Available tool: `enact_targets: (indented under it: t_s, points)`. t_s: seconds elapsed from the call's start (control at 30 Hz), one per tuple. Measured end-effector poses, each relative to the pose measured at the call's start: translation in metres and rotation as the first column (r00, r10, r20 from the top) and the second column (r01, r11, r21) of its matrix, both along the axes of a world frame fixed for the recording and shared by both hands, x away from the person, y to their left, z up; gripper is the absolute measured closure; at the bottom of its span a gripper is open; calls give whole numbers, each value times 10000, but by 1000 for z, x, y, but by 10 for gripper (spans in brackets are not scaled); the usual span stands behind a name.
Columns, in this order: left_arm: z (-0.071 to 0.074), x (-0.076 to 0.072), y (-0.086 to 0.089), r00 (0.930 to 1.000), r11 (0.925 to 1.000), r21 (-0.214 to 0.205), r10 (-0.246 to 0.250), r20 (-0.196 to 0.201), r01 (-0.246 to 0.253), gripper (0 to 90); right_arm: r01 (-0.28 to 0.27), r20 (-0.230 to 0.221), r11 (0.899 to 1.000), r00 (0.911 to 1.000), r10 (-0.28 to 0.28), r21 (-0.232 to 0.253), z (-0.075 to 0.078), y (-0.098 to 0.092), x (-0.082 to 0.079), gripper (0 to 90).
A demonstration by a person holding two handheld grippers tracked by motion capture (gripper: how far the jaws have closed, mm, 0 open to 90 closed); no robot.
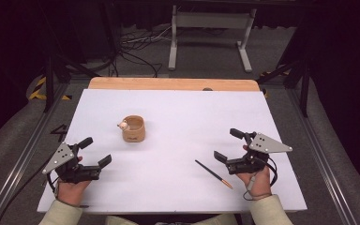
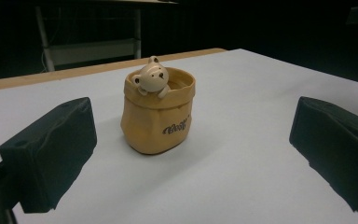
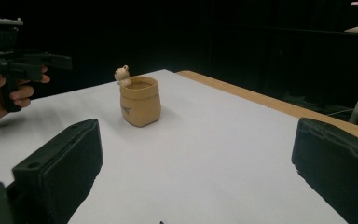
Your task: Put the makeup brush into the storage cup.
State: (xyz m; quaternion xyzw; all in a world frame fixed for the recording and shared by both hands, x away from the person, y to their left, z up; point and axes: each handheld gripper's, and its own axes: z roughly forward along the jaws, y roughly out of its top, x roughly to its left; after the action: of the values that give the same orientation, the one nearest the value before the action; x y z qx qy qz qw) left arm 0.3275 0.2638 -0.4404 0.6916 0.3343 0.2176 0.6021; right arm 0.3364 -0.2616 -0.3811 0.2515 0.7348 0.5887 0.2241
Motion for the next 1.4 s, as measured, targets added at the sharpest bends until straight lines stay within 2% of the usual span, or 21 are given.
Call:
enact_targets:
  t_s: [0.13, 0.17, 0.3, 0.4, 0.43, 0.57, 0.67, 0.7, 0.73, 0.83, 0.97, 1.03, 1.1, 1.13, 1.17, 1.23, 1.27, 1.4]
  points:
    - [0, 0, -1, 10000, 10000, 18, -37, -28, 37, 12, -89, -98, 9996, 9999, 86, -267, 6, 2, -1, 41]
    - [0, 0, 0, 10000, 10000, 25, -57, -52, 57, 12, -148, -248, 9984, 9996, 134, -541, 9, 3, 0, 44]
    - [-1, 1, -1, 9999, 10000, -13, -61, -90, 61, 13, -309, -732, 9937, 9970, 231, -1074, 15, 4, 4, 70]
    - [0, 1, -1, 9998, 10000, -46, -84, -156, 83, 13, -458, -1402, 9841, 9899, 216, -1717, 20, 6, 8, 80]
    - [0, 1, -1, 9998, 10000, -46, -84, -156, 83, 13, -458, -1402, 9841, 9899, 216, -1717, 20, 6, 8, 80]
    - [0, 1, 0, 9998, 9999, -48, -103, -189, 103, 13, -571, -2088, 9651, 9780, 25, -2557, 22, 10, 13, 94]
    - [0, 1, 0, 9996, 9999, -7, -153, -227, 152, 13, -604, -2331, 9533, 9724, -108, -2961, 24, 12, 15, 119]
    - [0, 1, 0, 9996, 9999, -7, -153, -227, 152, 13, -604, -2331, 9533, 9724, -108, -2961, 24, 12, 15, 119]
    - [0, 1, -1, 9996, 9998, 7, -183, -230, 184, 13, -625, -2553, 9418, 9665, -254, -3302, 26, 14, 16, 139]
    - [0, 1, -1, 9995, 9998, 28, -183, -258, 184, 13, -693, -2694, 9316, 9625, -316, -3569, 27, 16, 17, 157]
    - [0, 1, -1, 9993, 9998, 20, -195, -317, 196, 14, -845, -2982, 9043, 9532, -489, -4184, 29, 20, 20, 187]
    - [0, 2, -1, 9993, 9998, 19, -199, -325, 200, 14, -942, -3206, 8871, 9451, -628, -4518, 29, 22, 21, 193]
    - [-1, 2, -1, 9992, 9998, 12, -207, -327, 208, 14, -1100, -3411, 8743, 9377, -665, -4728, 29, 24, 23, 196]
    - [-1, 2, -1, 9992, 9998, 12, -209, -337, 210, 14, -1114, -3536, 8715, 9324, -746, -4776, 29, 25, 24, 196]
    - [-1, 2, -1, 9992, 9998, 12, -209, -337, 210, 14, -1114, -3536, 8715, 9324, -746, -4776, 29, 25, 24, 196]
    - [-1, 2, -2, 9992, 9998, 11, -198, -350, 198, 14, -1278, -3831, 8587, 9198, -846, -4964, 29, 27, 26, 197]
    - [-1, 2, -1, 9991, 9998, 13, -209, -362, 210, 14, -1409, -3909, 8473, 9166, -839, -5121, 29, 29, 27, 197]
    - [-1, 2, -1, 9990, 9998, 15, -211, -389, 212, 14, -1702, -4180, 8130, 9032, -972, -5569, 29, 35, 29, 199]
